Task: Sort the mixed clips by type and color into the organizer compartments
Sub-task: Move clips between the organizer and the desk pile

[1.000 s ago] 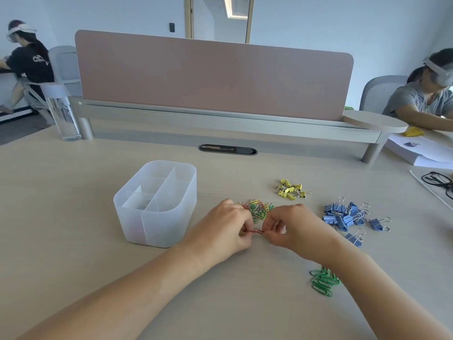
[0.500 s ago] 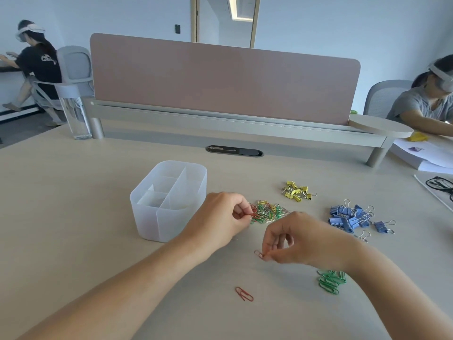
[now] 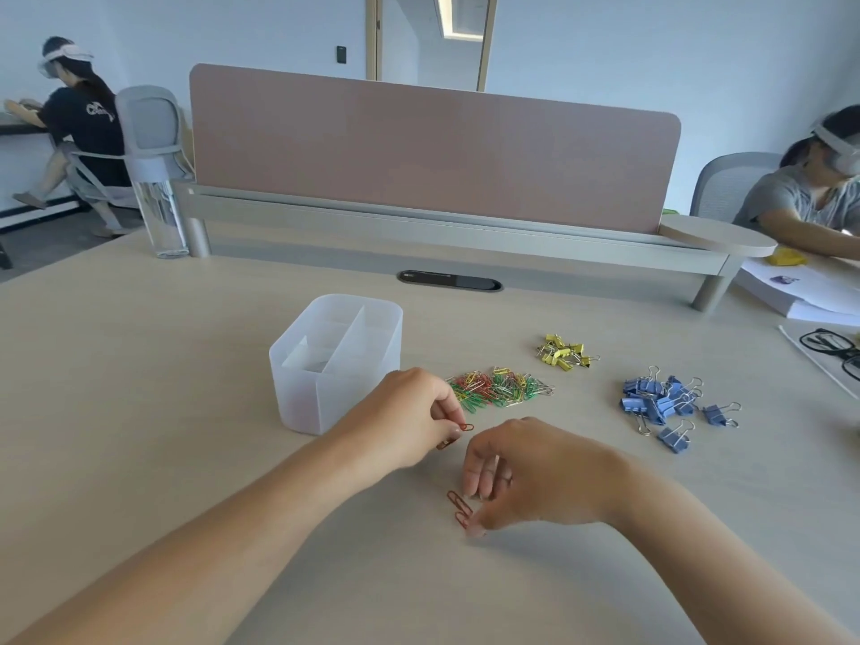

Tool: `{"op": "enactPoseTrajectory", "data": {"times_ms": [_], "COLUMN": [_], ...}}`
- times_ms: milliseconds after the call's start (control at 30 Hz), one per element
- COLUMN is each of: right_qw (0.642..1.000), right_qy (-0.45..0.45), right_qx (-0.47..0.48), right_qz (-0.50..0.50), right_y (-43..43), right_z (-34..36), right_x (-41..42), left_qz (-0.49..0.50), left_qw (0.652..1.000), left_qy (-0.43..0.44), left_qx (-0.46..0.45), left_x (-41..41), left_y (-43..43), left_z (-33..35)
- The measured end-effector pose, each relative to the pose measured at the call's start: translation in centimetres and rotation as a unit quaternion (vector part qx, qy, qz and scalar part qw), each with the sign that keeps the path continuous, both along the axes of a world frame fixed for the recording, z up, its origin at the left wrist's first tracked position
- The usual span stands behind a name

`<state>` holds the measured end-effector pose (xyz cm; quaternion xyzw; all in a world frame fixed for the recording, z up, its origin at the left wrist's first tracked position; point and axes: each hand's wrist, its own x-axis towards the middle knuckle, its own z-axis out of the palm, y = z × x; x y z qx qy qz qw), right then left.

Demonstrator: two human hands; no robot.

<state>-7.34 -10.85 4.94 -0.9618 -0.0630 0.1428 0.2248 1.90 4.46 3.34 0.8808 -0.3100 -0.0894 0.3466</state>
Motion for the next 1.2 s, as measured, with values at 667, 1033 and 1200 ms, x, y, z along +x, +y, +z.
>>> {"op": "enactPoseTrajectory", "data": {"times_ms": [667,1033,1200], "right_qw": [0.987,0.988,0.993], "right_qy": [-0.080,-0.034,-0.017], "right_qx": [-0.137,-0.148,-0.119], "right_qz": [0.026,0.009,0.000], "right_y": [2.8,2.7,2.4], "right_z": [0.0,0.5,0.4], "right_x": [0.2,0.9,1.1], "left_qz": [0.019,0.019,0.007], "left_qw": [0.999,0.999,0.999], "left_qy": [0.027,0.026,0.017], "left_qx": [-0.003,-0.016,-0.038], "left_x": [-0.8,-1.1,-1.2], "left_y": [3.0,3.5,3.5], "left_z": [0.5,0.7,0.9]}}
